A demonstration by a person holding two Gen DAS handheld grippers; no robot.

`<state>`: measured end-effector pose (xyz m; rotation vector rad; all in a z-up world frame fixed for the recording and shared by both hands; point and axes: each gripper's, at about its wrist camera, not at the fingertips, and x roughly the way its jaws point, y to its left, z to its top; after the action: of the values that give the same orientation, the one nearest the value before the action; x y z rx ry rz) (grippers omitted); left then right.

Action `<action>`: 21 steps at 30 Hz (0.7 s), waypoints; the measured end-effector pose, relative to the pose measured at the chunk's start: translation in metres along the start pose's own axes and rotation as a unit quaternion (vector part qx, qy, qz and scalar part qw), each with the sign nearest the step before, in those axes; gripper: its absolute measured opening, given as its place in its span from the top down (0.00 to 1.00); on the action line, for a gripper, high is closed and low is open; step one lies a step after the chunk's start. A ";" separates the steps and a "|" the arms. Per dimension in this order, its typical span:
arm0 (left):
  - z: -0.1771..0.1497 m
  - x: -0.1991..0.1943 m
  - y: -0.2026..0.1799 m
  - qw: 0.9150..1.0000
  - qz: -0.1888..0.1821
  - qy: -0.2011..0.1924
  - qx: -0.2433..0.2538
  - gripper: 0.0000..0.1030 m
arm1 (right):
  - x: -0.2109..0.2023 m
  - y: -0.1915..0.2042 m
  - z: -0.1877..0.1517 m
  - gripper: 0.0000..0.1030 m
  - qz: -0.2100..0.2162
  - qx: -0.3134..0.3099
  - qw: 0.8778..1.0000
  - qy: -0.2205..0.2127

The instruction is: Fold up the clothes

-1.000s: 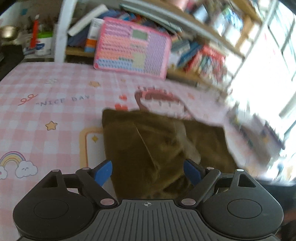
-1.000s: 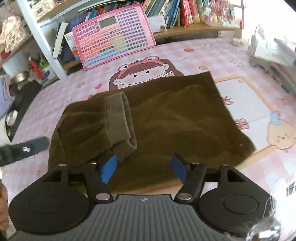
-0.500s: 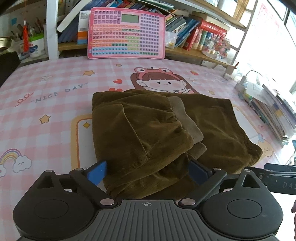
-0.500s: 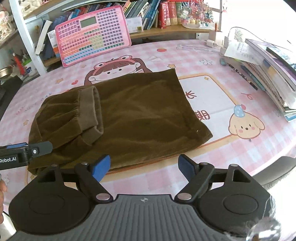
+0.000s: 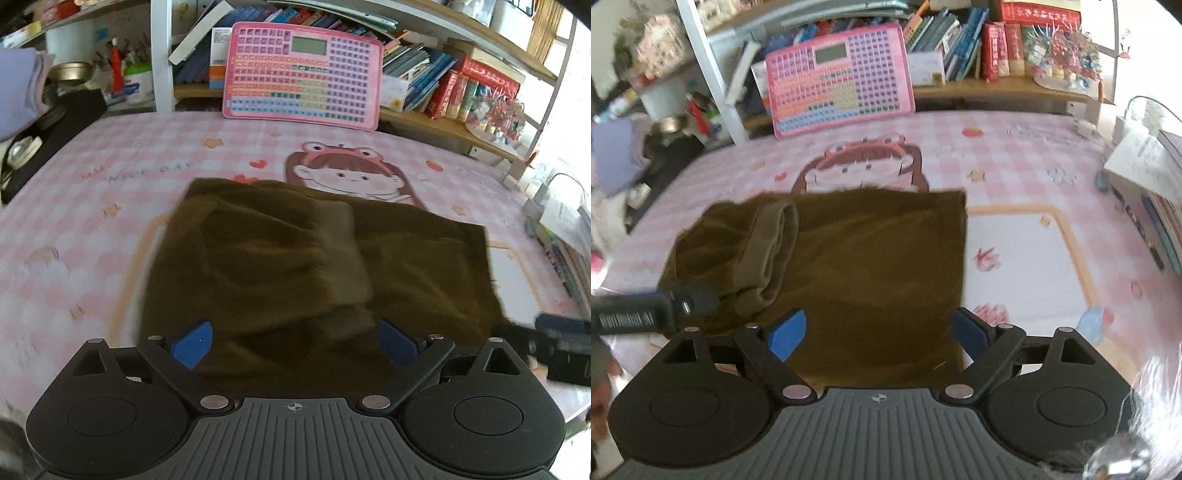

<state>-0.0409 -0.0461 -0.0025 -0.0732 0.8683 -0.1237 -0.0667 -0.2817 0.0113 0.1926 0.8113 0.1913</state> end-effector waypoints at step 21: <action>-0.046 -0.029 -0.094 0.996 0.081 0.019 -0.027 0.05 | 0.004 -0.104 -0.014 0.16 0.132 0.092 0.977 0.139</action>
<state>-0.1020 -0.1360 0.0009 -0.0510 0.9122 0.0498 -0.0639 -0.3799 -0.0264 0.4564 1.0825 0.4013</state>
